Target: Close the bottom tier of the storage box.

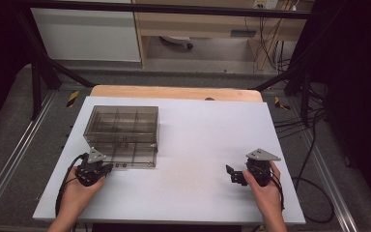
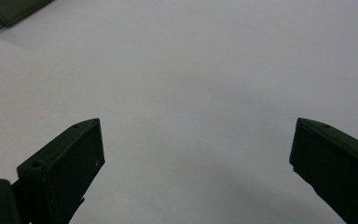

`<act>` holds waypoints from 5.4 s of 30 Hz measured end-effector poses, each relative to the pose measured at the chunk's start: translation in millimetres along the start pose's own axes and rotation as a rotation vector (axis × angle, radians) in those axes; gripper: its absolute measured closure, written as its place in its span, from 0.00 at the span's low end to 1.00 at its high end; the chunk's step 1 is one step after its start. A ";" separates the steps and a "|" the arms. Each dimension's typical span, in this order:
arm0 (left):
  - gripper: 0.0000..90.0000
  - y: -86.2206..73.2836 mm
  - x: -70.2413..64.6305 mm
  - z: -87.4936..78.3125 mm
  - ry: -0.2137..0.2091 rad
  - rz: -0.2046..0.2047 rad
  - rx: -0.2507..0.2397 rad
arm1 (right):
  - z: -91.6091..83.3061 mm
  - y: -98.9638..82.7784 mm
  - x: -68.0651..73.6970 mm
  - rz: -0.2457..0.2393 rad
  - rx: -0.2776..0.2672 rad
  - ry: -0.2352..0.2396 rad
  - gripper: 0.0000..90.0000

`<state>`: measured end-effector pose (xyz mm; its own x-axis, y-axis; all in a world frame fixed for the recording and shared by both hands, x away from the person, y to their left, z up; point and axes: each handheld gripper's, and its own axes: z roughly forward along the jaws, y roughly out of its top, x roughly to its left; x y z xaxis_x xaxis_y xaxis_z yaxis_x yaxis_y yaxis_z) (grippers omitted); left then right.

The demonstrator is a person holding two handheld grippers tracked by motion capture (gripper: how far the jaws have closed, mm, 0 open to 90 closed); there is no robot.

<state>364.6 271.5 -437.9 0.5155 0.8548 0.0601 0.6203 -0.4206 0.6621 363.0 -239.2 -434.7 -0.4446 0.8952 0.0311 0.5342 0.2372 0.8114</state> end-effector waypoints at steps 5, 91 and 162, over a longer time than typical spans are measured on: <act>1.00 1.6 -0.3 0.6 -0.008 0.009 -0.001 | 0.1 -0.6 2.0 -0.007 0.007 0.003 0.04; 1.00 19.4 16.3 14.2 0.025 0.004 0.013 | 0.2 -2.3 3.7 -0.020 0.016 -0.009 0.04; 0.99 36.5 21.0 29.7 0.045 -0.010 0.025 | -0.6 -3.0 1.4 -0.015 0.027 -0.011 0.03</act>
<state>415.6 265.0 -434.6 0.4824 0.8716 0.0870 0.6404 -0.4187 0.6438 360.3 -238.9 -436.8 -0.4446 0.8956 0.0126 0.5467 0.2601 0.7959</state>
